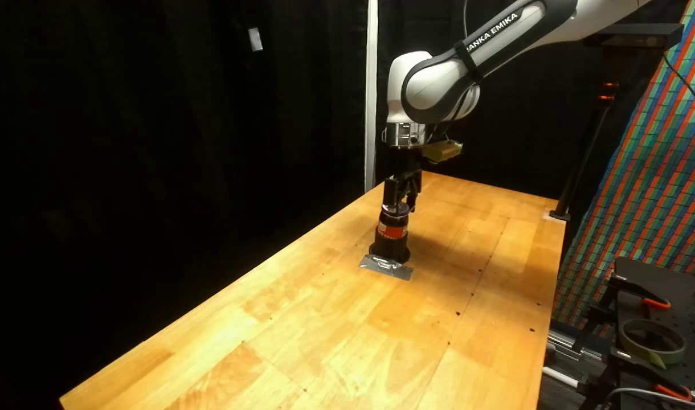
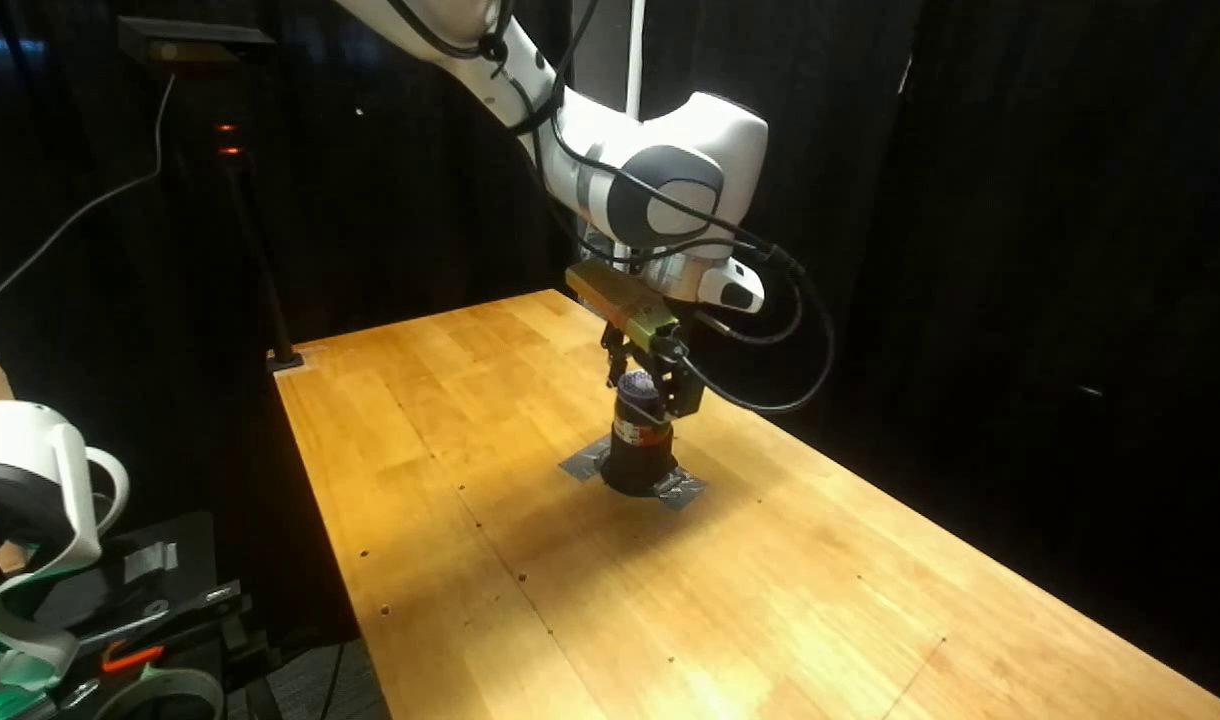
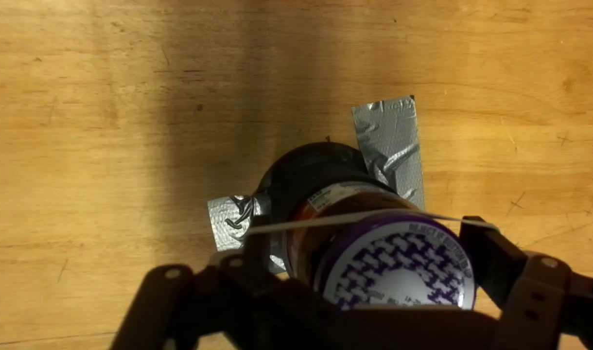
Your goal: Put the elastic around the bottle
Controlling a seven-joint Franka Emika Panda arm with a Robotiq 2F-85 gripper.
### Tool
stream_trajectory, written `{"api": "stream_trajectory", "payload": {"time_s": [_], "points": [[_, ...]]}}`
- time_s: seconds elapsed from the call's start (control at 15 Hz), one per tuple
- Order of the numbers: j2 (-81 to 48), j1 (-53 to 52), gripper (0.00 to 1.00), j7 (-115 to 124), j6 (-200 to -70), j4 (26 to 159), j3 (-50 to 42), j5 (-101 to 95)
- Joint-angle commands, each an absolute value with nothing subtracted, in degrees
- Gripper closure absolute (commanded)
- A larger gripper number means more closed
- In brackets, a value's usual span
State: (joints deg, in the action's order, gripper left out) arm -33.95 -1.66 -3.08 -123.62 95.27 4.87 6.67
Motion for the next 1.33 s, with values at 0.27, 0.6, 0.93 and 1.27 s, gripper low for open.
{"api": "stream_trajectory", "payload": {"time_s": [0.27, 0.6, 0.93, 1.27], "points": [[-29.75, 1.65, 0.00, -8.84, -124.51, 101.34, 6.02, 12.46], [-27.97, 0.09, 0.00, -7.06, -128.66, 107.24, 5.17, 10.87], [-24.48, -1.56, 0.34, -4.96, -143.04, 116.35, 4.63, 9.32], [-19.81, -2.56, 0.73, -1.42, -160.90, 127.49, 3.86, 8.33]]}}
